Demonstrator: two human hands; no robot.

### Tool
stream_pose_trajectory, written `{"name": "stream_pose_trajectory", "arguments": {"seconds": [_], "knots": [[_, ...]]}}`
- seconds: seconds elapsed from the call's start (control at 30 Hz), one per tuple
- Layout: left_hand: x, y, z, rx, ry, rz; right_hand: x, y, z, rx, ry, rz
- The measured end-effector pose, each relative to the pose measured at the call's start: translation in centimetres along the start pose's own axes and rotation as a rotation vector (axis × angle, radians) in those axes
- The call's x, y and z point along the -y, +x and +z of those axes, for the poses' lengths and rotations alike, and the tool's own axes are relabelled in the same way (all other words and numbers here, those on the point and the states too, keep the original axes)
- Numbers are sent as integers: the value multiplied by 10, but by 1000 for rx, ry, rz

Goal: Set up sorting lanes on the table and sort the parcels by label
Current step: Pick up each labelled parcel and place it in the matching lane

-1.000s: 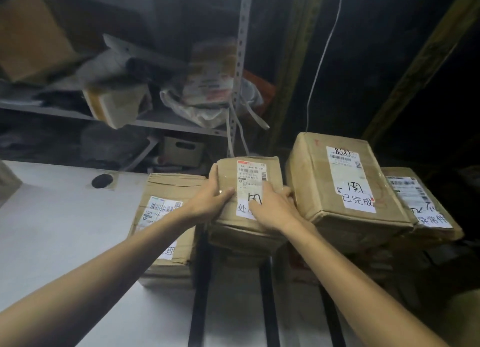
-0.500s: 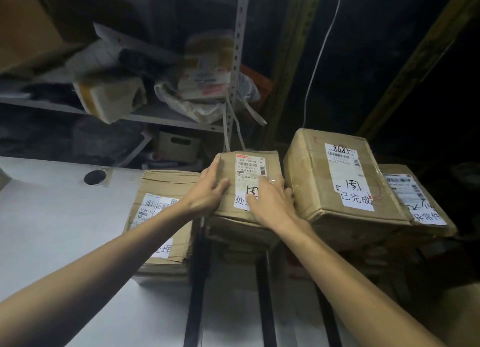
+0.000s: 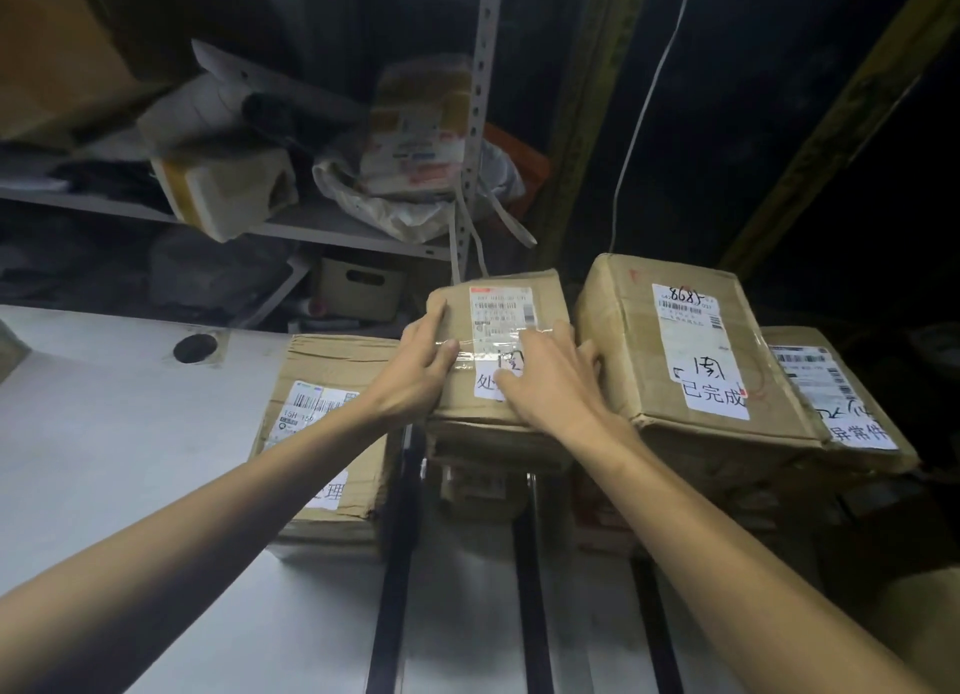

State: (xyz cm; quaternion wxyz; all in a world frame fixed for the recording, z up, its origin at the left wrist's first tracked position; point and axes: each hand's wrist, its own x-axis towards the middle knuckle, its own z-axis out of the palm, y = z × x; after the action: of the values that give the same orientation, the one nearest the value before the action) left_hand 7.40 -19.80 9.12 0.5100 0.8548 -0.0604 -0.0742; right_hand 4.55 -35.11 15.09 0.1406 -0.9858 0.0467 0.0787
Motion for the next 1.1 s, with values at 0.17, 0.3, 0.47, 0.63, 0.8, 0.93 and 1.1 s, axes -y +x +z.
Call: {"name": "stream_pose_trajectory", "arguments": {"seconds": [0.17, 0.3, 0.47, 0.63, 0.8, 0.93, 1.1], "knots": [[-7, 6, -1, -17, -7, 29, 2, -1, -4, -47, -17, -17], [1, 1, 6, 20, -16, -1, 0, -3, 6, -26, -53, -17], [17, -5, 17, 71, 85, -61, -2, -8, 22, -14, -110, -94], [7, -6, 19, 122, 626, 123, 10, -8, 35, 86, -180, -210], [1, -1, 12, 157, 861, 212, -10, 3, 39, 122, -194, -161], [6, -7, 20, 151, 672, 132, -9, 3, 46, 107, -152, -193], [-3, -14, 23, 51, 245, -115, -7, -7, 53, 57, -191, -169]]}}
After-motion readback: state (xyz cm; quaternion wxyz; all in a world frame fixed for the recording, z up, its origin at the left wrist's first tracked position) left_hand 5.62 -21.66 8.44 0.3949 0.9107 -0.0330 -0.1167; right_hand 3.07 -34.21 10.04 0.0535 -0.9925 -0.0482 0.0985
